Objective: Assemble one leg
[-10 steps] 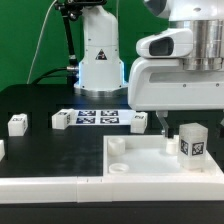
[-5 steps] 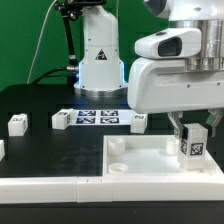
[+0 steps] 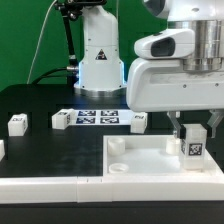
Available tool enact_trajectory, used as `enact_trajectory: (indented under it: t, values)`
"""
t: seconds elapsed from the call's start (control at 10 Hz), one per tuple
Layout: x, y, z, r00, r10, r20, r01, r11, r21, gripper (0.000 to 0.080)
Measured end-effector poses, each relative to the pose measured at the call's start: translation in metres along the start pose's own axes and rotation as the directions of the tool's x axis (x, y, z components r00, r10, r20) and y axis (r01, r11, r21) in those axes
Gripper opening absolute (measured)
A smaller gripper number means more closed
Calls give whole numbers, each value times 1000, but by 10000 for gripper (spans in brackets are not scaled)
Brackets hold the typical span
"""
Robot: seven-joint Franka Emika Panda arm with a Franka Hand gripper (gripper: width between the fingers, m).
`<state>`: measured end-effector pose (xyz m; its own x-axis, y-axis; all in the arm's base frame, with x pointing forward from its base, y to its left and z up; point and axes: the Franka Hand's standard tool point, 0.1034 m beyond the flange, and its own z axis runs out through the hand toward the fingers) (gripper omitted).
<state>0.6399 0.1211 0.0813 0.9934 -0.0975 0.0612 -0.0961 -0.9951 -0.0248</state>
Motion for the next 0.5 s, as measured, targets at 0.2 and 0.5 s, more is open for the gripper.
enact_trajectory:
  t: [0.2,0.5]
  values:
    - [0,1,0,977,213,2,-213,977,6,292]
    - [0,4,1,824,566,-7,-566,824,16,292]
